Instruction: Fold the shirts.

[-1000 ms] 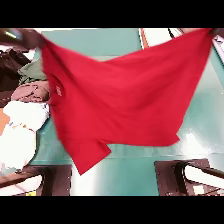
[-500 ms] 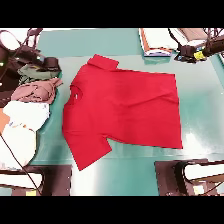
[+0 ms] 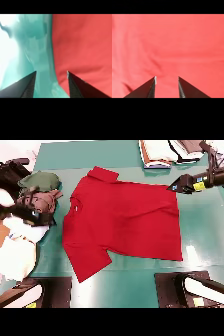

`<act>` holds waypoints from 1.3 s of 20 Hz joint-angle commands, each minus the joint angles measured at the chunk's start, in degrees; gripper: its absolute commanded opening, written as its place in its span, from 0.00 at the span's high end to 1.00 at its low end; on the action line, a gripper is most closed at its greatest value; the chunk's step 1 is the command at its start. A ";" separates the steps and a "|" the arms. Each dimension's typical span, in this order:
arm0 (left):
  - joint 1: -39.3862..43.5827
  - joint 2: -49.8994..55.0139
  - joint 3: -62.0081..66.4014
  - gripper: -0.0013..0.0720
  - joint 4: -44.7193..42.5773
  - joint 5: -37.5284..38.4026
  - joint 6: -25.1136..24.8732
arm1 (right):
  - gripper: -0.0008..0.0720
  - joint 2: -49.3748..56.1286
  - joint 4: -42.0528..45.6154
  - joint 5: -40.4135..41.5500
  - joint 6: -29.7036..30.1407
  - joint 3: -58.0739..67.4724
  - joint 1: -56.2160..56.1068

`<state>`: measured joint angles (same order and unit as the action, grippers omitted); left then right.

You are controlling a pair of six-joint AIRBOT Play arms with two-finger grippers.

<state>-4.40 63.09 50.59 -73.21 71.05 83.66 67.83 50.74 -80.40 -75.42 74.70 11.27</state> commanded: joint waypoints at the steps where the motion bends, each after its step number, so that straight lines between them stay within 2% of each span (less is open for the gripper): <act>1: -0.26 -4.15 -14.58 0.35 5.01 -3.26 -0.35 | 0.52 -5.95 -3.43 -0.22 0.24 -5.64 0.00; 3: -0.26 -4.15 -17.86 0.35 9.38 -5.49 -3.13 | 0.52 -8.04 -3.54 0.61 0.22 -6.82 0.00; 7: -0.09 -4.15 -21.18 0.35 12.26 -8.55 -3.54 | 0.52 -10.69 -3.67 1.40 0.22 -7.78 0.00; 9: 2.01 -4.15 -21.68 0.35 16.74 -10.73 -5.90 | 0.52 -11.78 -3.69 2.34 0.20 -7.78 0.00; 11: 5.62 -4.15 -21.64 0.37 18.01 -13.38 -6.12 | 0.53 -12.68 -2.99 2.54 0.20 -7.78 0.00; 12: 6.62 -4.15 -21.31 0.72 17.99 -13.70 -5.95 | 0.53 -13.00 -1.03 1.79 0.17 -7.78 0.00; 13: 6.62 -4.17 -20.28 0.94 17.99 -13.11 -5.92 | 0.53 -13.25 2.45 0.46 -0.24 -7.96 0.00; 15: 6.62 -4.22 -16.28 0.95 17.00 -11.19 -6.19 | 0.53 -13.53 10.47 -2.97 -2.01 -10.47 0.52; 17: 6.62 -4.22 -12.55 0.95 16.57 -9.01 -6.62 | 0.53 -14.73 14.73 -6.16 -2.47 -17.14 3.78; 20: 6.62 -4.22 -10.40 0.95 16.63 -8.50 -7.69 | 0.53 -17.53 21.20 -6.16 -2.64 -29.57 12.70; 21: 6.62 -4.17 -10.43 0.95 16.61 -8.55 -7.69 | 0.43 -18.01 23.23 -6.64 -2.69 -33.44 16.57; 22: 6.62 -4.17 -10.40 0.95 16.65 -8.57 -7.69 | 0.29 -18.05 24.48 -7.30 -2.69 -36.65 20.15; 26: 6.62 -4.17 -10.40 0.95 16.85 -8.66 -7.67 | 0.30 -18.05 24.83 -3.52 -2.51 -45.99 26.43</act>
<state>2.17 58.94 39.81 -56.49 62.33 76.16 50.13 72.99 -85.82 -77.91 35.46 33.19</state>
